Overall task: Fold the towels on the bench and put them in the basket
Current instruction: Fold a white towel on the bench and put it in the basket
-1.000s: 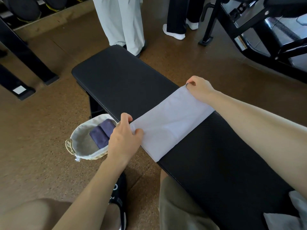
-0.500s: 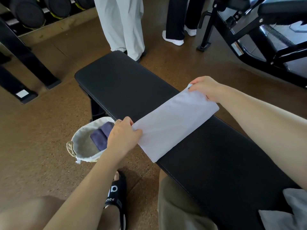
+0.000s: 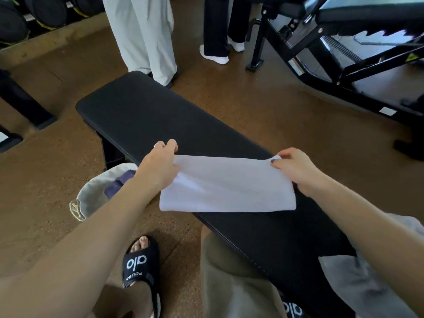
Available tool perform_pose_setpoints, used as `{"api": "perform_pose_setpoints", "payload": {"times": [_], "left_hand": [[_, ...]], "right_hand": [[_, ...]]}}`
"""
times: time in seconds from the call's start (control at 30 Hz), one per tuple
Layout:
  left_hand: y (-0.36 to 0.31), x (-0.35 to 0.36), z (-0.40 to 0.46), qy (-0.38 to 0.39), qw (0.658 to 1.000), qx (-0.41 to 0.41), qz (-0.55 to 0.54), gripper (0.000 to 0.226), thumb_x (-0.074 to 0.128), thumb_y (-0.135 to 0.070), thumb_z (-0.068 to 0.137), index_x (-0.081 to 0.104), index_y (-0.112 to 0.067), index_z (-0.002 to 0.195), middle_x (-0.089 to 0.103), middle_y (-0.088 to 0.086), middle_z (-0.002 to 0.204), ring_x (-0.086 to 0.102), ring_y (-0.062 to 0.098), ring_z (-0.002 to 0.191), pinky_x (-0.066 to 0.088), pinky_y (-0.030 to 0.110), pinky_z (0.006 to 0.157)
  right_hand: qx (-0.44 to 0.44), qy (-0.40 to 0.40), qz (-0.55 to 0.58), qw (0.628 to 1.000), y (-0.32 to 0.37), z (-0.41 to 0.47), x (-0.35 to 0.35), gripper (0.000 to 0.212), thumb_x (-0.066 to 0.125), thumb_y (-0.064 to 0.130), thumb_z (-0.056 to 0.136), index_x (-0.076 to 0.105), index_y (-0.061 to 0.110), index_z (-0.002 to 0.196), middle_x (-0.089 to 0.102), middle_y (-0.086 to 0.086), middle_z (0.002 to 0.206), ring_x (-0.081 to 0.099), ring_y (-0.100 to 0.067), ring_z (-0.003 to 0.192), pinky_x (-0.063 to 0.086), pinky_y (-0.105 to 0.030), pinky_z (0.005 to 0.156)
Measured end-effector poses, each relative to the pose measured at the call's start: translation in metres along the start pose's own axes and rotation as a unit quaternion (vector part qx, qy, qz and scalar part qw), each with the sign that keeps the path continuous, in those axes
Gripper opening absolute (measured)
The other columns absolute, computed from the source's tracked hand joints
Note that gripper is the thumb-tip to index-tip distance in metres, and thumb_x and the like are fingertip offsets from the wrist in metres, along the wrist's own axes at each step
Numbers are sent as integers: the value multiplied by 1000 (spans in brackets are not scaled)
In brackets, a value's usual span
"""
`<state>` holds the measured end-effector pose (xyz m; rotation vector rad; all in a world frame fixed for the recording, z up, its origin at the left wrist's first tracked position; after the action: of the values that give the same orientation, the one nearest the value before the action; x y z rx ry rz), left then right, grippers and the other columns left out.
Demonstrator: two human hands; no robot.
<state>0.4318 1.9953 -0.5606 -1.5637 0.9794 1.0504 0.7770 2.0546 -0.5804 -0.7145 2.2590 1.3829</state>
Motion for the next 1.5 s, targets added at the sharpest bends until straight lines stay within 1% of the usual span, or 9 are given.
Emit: {"api": "perform_pose_setpoints", "payload": {"times": [0.27, 0.43, 0.6, 0.8, 0.9, 1.13, 1.3, 1.37, 1.5], "left_hand": [[-88, -2, -51, -103, 977, 145, 120, 52, 41, -33, 101, 41, -15, 150, 53, 15, 138, 57, 35, 117, 50, 47, 94], [-148, 74, -116, 62, 975, 198, 80, 60, 17, -51, 107, 4, -35, 163, -4, 1, 171, -5, 24, 157, -2, 48, 126], [-141, 95, -121, 75, 970, 203, 113, 61, 11, -58, 105, -12, -41, 160, -21, -5, 169, -21, 20, 155, -11, 48, 125], [-135, 89, -127, 74, 973, 178, 123, 67, -4, -61, 97, -9, -41, 160, -18, -4, 169, -18, 21, 156, -7, 50, 126], [-134, 92, -126, 74, 974, 181, 117, 70, -11, -60, 93, -6, -41, 161, -14, -4, 170, -16, 20, 156, -5, 50, 126], [-29, 57, -98, 25, 999, -7, 42, 57, 20, -50, 106, 4, -43, 160, -7, -5, 171, -6, 22, 157, 1, 48, 126], [25, 35, -102, -50, 942, -222, -249, 56, 53, -44, 100, 35, -14, 144, 48, 13, 140, 52, 27, 115, 44, 43, 94], [26, 39, -101, -34, 916, -240, -321, 39, 57, -39, 99, 42, -15, 126, 57, 6, 115, 56, 15, 90, 50, 40, 84], [30, 35, -97, -42, 923, -216, -316, 24, 58, -32, 99, 48, -17, 116, 56, -1, 100, 54, 11, 85, 51, 36, 78]], "right_hand": [[-58, -29, -99, 993, -38, -53, -7, 11, 59, 29, 99, 58, 25, 110, 65, 5, 95, 64, -15, 85, 60, -40, 78], [-92, -34, -108, 989, -35, -58, -9, 2, 58, 27, 99, 58, 25, 100, 64, 3, 93, 62, -14, 83, 52, -30, 69], [-129, -63, -144, 979, -33, -60, -11, 3, 56, 26, 101, 55, 25, 98, 63, 2, 92, 61, -13, 81, 55, -35, 74], [-250, -190, -328, 891, 6, -106, 5, 40, 58, 24, 100, 47, 17, 138, 50, -8, 135, 57, -22, 112, 52, -36, 91], [-369, -130, -353, 850, 16, -146, 60, 49, 39, 32, 104, 45, 13, 149, 44, -10, 151, 43, -28, 139, 38, -45, 115], [-295, -64, -418, 857, -30, -125, 85, 72, 6, 54, 104, 20, 14, 162, 14, -9, 170, 10, -30, 157, 10, -48, 127], [-290, -75, -399, 866, -9, -134, 83, 74, 5, 54, 100, 25, 16, 160, 19, -12, 168, 17, -34, 155, 13, -50, 126], [-306, -71, -381, 870, 6, -136, 88, 71, 8, 54, 100, 26, 19, 160, 20, -10, 168, 17, -32, 155, 13, -49, 126], [-325, -59, -381, 864, 20, -127, 99, 60, 24, 49, 106, 29, 20, 158, 24, -8, 166, 20, -31, 154, 14, -47, 126]]}}
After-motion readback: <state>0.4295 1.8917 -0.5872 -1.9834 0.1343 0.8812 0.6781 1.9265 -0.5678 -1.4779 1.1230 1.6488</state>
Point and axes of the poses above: each hand's wrist, its own z-axis towards the middle knuckle, its own x-axis out of the palm, y = z × x, the point moved 10 cm from there along z, towards the middle knuckle
